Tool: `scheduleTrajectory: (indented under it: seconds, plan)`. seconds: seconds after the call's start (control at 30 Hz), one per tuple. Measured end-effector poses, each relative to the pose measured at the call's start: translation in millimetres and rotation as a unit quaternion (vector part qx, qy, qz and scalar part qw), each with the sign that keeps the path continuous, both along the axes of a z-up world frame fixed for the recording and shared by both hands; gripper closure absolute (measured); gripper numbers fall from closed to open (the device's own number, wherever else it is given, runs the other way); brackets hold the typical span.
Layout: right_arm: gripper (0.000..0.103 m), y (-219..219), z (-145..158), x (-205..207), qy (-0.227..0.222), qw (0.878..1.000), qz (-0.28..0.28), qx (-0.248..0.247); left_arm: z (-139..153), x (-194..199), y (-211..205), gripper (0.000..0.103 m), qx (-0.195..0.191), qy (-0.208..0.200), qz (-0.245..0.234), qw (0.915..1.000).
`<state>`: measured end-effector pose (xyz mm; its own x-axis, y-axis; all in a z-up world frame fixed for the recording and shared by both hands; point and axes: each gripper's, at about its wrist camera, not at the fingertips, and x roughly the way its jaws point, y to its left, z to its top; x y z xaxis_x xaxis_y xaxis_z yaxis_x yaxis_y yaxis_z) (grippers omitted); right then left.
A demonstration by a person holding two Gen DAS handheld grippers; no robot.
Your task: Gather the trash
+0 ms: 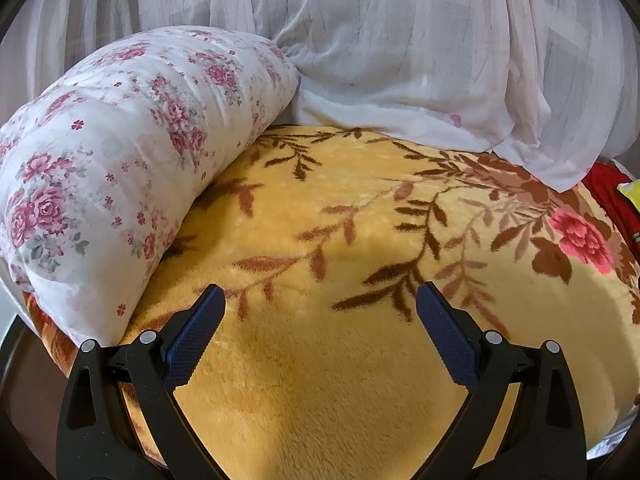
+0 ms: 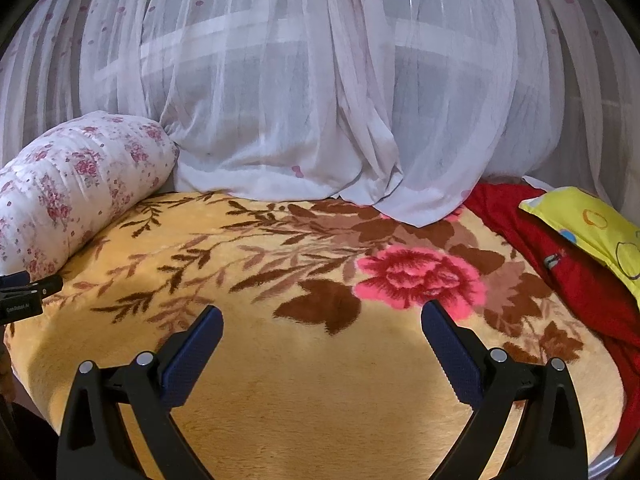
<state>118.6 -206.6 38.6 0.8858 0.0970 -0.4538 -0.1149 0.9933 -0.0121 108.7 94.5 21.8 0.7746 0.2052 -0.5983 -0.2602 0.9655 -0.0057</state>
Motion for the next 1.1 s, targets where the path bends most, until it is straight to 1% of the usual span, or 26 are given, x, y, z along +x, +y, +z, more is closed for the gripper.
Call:
scheduleTrajectory:
  seconds: [0.97,1.1]
  plan:
    - [0.005,-3.4,-16.2,11.3,0.019,1.0,-0.003,0.005,-3.8,15.7,3.4,0.009,0.002,0.002,0.001,1.0]
    - [0.005,-3.5,-18.1,11.9,0.021,1.0,-0.003,0.005,-3.9,15.8,4.0,0.009,-0.004,0.003,0.003,1.0]
